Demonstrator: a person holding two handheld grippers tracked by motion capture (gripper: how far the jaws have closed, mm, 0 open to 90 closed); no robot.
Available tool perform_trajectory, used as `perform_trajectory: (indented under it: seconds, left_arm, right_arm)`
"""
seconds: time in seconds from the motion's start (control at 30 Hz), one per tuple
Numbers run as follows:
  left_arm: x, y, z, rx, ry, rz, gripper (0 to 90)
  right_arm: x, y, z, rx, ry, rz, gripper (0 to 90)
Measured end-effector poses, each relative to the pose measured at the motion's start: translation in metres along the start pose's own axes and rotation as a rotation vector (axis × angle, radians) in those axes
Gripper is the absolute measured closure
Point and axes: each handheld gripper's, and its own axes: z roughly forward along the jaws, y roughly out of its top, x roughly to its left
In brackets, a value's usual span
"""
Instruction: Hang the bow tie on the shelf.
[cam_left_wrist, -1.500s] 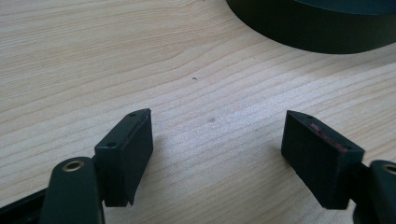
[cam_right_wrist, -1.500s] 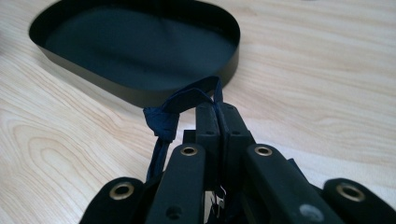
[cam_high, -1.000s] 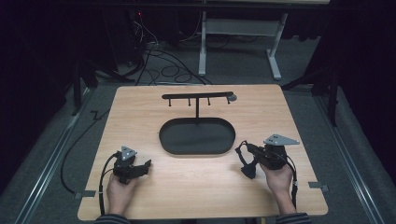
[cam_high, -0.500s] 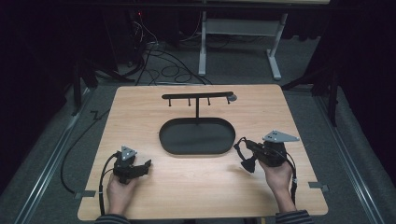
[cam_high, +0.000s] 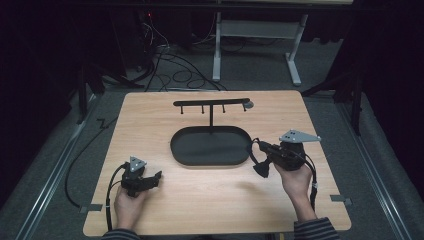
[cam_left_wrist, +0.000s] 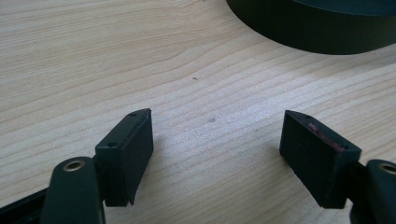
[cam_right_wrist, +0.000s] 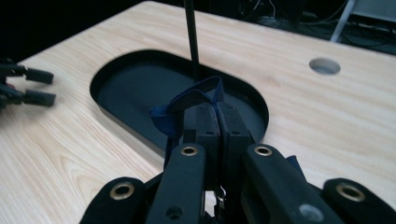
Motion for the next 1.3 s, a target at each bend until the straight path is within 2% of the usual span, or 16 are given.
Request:
perform_trajectory:
  seconds: [0.07, 0.27, 0.37, 0.47, 0.73, 1.03, 1.3]
  left_arm:
    - [0.0, 0.0, 0.0, 0.001, 0.001, 0.002, 26.1]
    - [0.0, 0.0, 0.0, 0.001, 0.002, 0.003, 25.9]
    - [0.0, 0.0, 0.0, 0.002, 0.001, 0.002, 25.9]
    - [0.0, 0.0, 0.0, 0.001, 0.003, -0.001, 26.3]
    - [0.001, 0.0, 0.0, 0.001, 0.006, -0.014, 26.3]
    - [0.001, 0.0, 0.0, 0.001, 0.006, -0.014, 26.3]
    - [0.001, 0.0, 0.0, 0.001, 0.004, -0.017, 26.3]
  right_arm:
    - [0.002, 0.009, -0.002, -0.007, -0.002, -0.011, 90.0]
    - [0.002, 0.012, 0.005, 0.008, -0.009, -0.026, 90.0]
    - [0.001, 0.012, 0.01, 0.007, -0.005, -0.019, 90.0]
    - [-0.003, 0.013, 0.012, -0.016, 0.006, -0.02, 90.0]
    - [-0.014, 0.015, 0.012, -0.028, 0.006, 0.01, 90.0]
    - [-0.025, 0.035, 0.019, -0.021, -0.019, 0.012, 90.0]
    - [-0.026, 0.051, 0.022, -0.023, -0.029, -0.008, 90.0]
